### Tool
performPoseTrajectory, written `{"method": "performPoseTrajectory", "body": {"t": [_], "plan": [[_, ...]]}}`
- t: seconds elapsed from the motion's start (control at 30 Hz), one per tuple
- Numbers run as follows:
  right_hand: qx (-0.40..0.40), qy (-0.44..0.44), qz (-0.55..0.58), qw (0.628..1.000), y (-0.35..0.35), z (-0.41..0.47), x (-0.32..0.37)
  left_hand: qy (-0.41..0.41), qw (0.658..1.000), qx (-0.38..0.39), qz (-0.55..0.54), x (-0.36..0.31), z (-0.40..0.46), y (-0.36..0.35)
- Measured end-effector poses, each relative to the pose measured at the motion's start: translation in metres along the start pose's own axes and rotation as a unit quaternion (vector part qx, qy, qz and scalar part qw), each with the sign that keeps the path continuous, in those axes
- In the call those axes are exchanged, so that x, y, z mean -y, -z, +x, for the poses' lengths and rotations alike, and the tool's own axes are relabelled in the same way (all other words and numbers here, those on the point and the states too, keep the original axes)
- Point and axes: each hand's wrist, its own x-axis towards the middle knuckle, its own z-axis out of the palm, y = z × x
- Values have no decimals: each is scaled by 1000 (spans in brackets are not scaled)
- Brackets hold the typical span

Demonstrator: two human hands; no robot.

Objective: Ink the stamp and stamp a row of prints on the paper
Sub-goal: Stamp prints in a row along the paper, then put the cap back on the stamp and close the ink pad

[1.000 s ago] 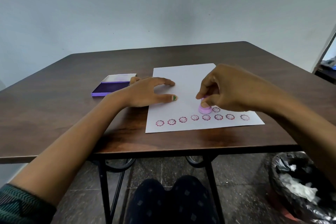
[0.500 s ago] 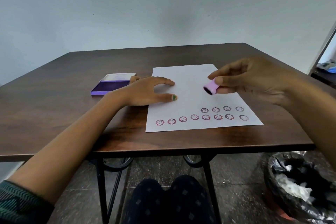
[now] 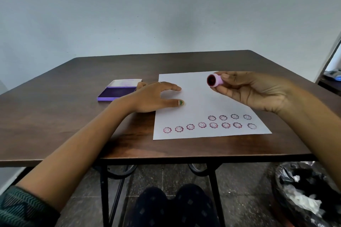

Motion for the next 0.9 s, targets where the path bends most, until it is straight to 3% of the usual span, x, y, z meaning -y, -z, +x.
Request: {"method": "performPoseTrajectory", "body": {"t": [0.13, 0.3, 0.4, 0.53, 0.67, 0.9], "plan": [[11, 13, 36, 999, -26, 15, 7, 6, 999, -40, -10, 1, -1, 9], [18, 27, 87, 996, -69, 47, 16, 74, 989, -125, -41, 19, -3, 34], [15, 27, 107, 994, -90, 67, 16, 108, 983, -138, -49, 31, 1, 49], [7, 34, 82, 996, -99, 85, 14, 126, 986, -75, -80, 37, 9, 64], [17, 25, 94, 995, -90, 89, 5, 83, 988, -18, -129, 38, 4, 58], [11, 27, 108, 994, -84, 91, 1, 95, 995, 8, -37, 37, -7, 49]]}}
